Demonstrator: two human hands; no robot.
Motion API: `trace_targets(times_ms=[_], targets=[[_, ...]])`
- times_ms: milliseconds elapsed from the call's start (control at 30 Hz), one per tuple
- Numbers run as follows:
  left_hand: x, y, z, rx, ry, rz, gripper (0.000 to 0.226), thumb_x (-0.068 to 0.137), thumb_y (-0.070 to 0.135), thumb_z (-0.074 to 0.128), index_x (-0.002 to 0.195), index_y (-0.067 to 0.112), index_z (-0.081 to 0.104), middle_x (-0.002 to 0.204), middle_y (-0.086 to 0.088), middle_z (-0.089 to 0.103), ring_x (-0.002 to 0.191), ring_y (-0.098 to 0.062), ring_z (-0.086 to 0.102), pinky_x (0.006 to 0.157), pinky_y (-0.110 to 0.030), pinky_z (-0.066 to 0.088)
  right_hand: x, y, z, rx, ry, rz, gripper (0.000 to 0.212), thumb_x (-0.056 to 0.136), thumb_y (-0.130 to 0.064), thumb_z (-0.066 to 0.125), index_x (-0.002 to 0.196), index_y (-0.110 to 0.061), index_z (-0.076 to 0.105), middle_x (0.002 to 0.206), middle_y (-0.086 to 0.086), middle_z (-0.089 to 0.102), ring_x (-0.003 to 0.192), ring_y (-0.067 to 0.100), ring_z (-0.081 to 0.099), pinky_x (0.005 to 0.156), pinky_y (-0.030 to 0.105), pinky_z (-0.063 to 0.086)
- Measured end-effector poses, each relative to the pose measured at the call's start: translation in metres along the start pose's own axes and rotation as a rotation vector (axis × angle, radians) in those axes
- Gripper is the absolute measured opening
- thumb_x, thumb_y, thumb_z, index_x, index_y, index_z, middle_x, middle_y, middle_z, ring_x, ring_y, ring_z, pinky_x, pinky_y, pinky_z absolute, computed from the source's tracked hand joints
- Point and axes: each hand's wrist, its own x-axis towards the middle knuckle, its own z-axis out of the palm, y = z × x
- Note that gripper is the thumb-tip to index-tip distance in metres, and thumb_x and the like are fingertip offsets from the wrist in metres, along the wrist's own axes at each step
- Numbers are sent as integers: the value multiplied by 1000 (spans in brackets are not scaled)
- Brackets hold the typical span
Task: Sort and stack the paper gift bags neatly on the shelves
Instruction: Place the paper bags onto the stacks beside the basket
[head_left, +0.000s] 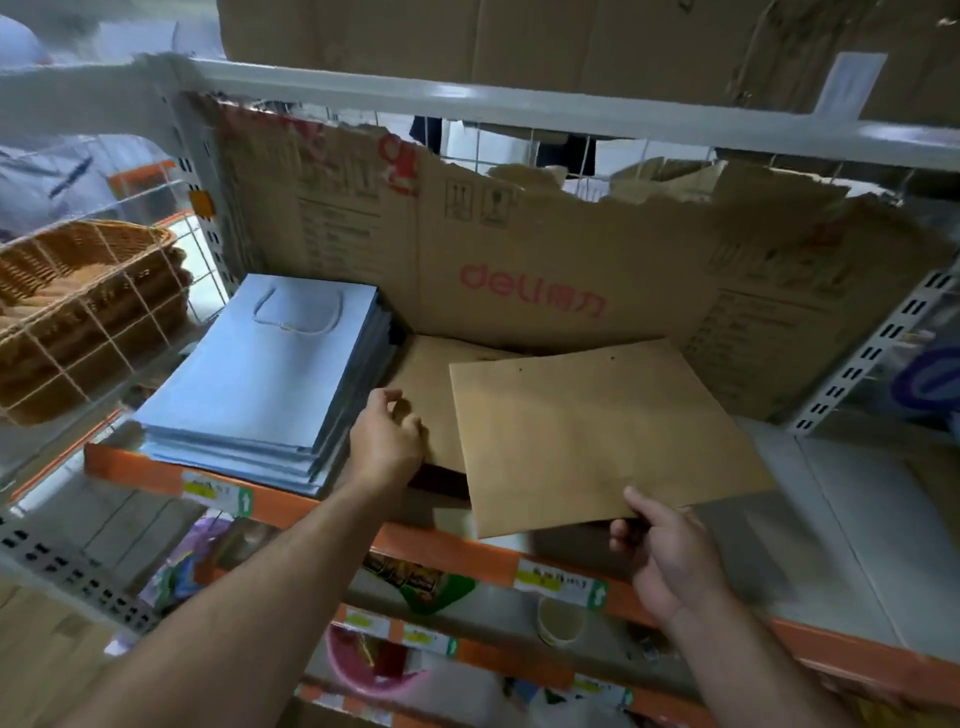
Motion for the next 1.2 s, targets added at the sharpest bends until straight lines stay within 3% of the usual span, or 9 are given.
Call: trace_targets(times_ms=[100,200,267,467,600,933,1100,1200], targets=[[2,1,-4,127,-37,122,40,99,26,57,138,20,50,137,-6,50,124,-23,50,101,-38,46,-12,7,12,26,54,-33,14,95,-2,57,94,-16,62,68,3,60,39,9,49,36,20,41],[-16,-3,-20,396,-82,376,48,96,44,56,139,26,46,144,-1,41,135,-21,33,113,-44,34,-24,16,19,74,115,-22,12,97,-5,56,91,-15,59,66,3,52,38,7,50,35,18,42],[-34,-16,-34,543,-197,539,53,96,56,48,142,29,41,147,4,38,140,-19,27,116,-43,28,-33,22,24,111,138,-20,12,98,-6,55,90,-15,57,66,2,47,39,7,50,36,18,42],[-50,-67,-75,815,-447,814,47,92,67,40,122,31,46,121,6,44,113,-16,37,103,-34,37,-49,35,49,153,183,-55,10,99,-6,54,92,-13,56,67,3,47,44,9,51,37,18,43],[-44,-73,-79,786,-514,801,53,85,75,40,122,37,41,126,7,38,119,-16,33,111,-38,30,-50,43,70,140,211,-32,13,99,-5,54,87,-11,54,68,5,45,55,13,48,37,18,44],[-43,-76,-82,759,-567,810,58,80,72,39,128,41,38,134,7,35,134,-18,25,120,-44,17,-27,51,115,71,193,-24,2,97,-6,58,99,-7,57,78,8,54,57,14,55,41,23,48],[-43,-74,-81,747,-575,781,59,78,69,42,130,42,37,133,9,34,133,-17,24,119,-42,16,-18,57,120,46,201,60,23,99,-16,60,117,-8,48,93,17,62,67,22,65,46,26,56],[-44,-74,-80,750,-569,771,64,79,70,43,134,38,35,133,8,33,134,-16,22,118,-40,13,-16,62,114,20,191,138,22,100,-12,53,119,-2,47,91,26,65,66,27,68,46,29,56]])
